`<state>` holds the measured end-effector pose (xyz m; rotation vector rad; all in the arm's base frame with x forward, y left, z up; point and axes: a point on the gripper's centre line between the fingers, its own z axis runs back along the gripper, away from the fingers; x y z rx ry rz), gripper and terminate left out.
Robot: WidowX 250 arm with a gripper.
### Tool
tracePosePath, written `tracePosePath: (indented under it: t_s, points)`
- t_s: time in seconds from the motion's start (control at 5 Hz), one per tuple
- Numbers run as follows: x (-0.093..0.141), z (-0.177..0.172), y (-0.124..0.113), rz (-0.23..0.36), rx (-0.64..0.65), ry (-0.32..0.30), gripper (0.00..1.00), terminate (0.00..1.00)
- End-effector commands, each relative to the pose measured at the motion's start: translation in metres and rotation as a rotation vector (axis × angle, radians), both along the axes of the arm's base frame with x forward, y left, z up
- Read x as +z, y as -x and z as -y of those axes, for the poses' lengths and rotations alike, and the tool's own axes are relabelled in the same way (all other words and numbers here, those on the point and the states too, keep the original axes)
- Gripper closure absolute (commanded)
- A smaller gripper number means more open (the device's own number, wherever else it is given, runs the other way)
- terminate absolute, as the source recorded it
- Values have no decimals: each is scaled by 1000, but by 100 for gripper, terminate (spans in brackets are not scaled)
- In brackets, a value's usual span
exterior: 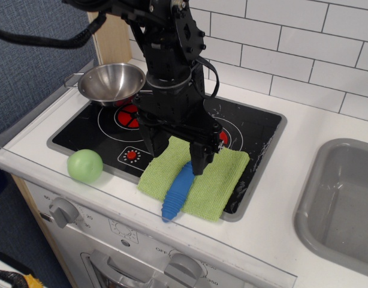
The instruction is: Move the bowl to the upper right corner of cooktop
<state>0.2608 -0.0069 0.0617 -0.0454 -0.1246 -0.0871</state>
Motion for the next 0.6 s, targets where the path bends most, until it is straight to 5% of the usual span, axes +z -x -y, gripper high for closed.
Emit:
tracePosePath:
  t_s: [0.0, 0.4]
  points:
    - [0, 0, 0, 0, 0, 0, 0, 0]
    - [13, -43, -28, 37, 76, -3, 0, 0]
